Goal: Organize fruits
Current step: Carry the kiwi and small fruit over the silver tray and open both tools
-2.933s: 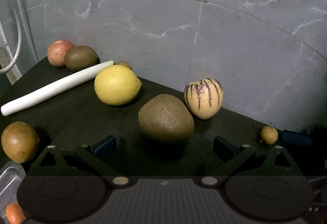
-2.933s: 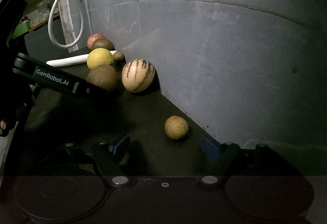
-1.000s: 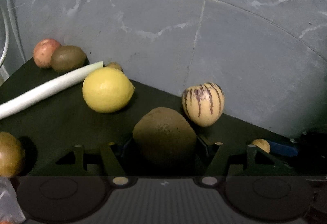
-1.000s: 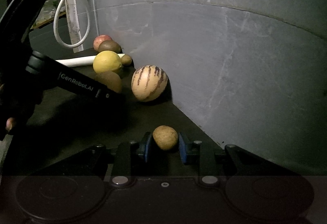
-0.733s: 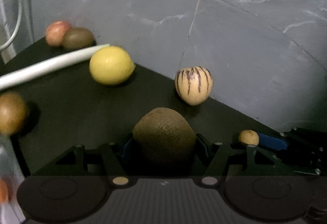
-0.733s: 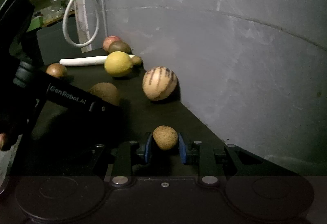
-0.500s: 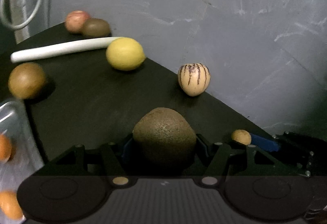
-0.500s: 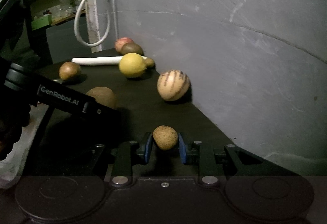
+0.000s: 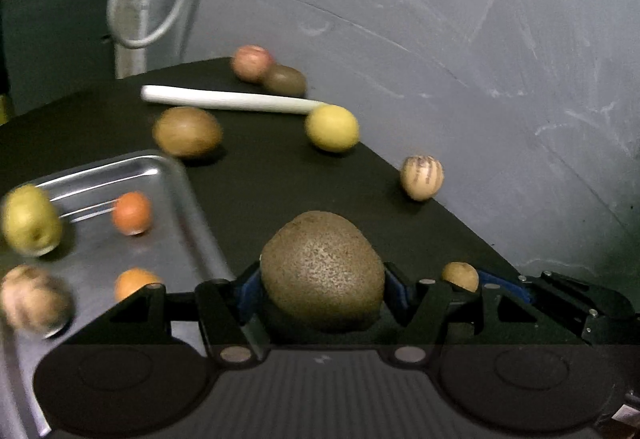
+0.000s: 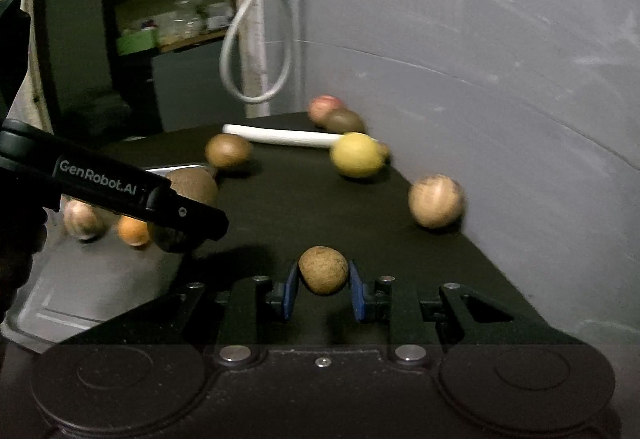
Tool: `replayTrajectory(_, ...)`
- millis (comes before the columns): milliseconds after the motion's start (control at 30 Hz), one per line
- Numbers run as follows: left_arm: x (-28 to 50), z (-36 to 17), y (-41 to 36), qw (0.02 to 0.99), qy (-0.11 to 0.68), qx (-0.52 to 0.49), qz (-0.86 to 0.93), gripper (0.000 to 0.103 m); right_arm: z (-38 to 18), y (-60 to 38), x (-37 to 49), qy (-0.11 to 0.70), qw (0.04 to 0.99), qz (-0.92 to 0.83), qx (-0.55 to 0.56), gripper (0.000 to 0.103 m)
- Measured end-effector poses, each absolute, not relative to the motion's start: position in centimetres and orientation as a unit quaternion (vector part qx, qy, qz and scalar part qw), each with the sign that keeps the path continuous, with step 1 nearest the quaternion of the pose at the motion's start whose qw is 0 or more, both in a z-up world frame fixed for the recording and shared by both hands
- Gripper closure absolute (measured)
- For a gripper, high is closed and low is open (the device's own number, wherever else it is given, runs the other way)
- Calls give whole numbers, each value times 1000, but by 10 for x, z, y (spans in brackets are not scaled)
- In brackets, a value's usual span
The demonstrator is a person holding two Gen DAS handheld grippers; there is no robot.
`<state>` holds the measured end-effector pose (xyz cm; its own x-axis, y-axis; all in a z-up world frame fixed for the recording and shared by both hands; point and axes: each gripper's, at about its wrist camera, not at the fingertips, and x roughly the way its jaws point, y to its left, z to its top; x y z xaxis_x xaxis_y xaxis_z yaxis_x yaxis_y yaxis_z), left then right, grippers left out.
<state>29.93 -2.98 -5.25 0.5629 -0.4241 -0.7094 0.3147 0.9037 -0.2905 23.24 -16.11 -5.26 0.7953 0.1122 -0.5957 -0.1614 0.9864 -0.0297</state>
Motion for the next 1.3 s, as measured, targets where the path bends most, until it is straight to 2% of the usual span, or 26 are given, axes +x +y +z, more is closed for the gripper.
replayTrajectory(367, 249, -48, 51, 898, 409, -100, -128, 37, -49, -99, 223, 320, 935, 146, -50, 74)
replayTrajectory(700, 227, -67, 99, 890, 430, -140, -54, 37, -61, -48, 221, 333, 918, 199, -84, 74)
replayTrajectory(1300, 245, -89, 103, 876, 463, -127, -43, 37, -90, -20, 233, 366, 904, 188, -120, 74)
